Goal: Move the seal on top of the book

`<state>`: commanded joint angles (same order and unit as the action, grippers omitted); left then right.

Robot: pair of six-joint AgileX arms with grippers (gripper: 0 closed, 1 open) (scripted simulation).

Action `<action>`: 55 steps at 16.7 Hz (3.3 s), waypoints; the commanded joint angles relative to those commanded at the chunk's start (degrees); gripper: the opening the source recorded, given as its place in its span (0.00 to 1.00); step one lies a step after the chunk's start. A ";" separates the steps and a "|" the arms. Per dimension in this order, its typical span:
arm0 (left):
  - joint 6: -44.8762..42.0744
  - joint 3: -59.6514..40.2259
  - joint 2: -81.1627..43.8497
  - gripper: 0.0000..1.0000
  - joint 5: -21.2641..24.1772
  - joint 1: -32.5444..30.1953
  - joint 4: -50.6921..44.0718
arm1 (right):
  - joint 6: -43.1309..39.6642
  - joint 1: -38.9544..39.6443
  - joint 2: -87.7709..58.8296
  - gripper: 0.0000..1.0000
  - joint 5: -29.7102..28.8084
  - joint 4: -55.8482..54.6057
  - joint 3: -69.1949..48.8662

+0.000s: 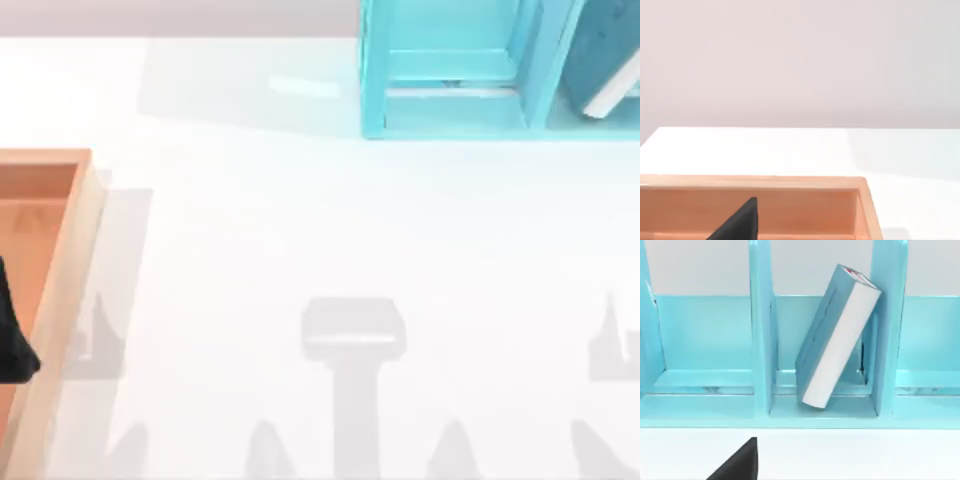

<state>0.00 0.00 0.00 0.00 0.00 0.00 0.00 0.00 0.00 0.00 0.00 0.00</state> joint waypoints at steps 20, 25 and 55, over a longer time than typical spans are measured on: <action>0.00 0.00 0.00 1.00 0.00 0.00 0.00 | 16.05 -4.04 -89.32 1.00 6.04 -50.33 -32.53; 0.00 0.00 0.00 1.00 0.00 0.00 0.00 | 20.61 -5.29 -112.70 1.00 7.41 -63.70 -41.30; 0.00 0.00 0.00 1.00 0.00 0.00 0.00 | 22.57 -4.01 -135.67 0.77 5.94 -56.92 -72.24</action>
<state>0.00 0.00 0.00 0.00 0.00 0.00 22.57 -4.01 -135.67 5.94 -56.92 -72.24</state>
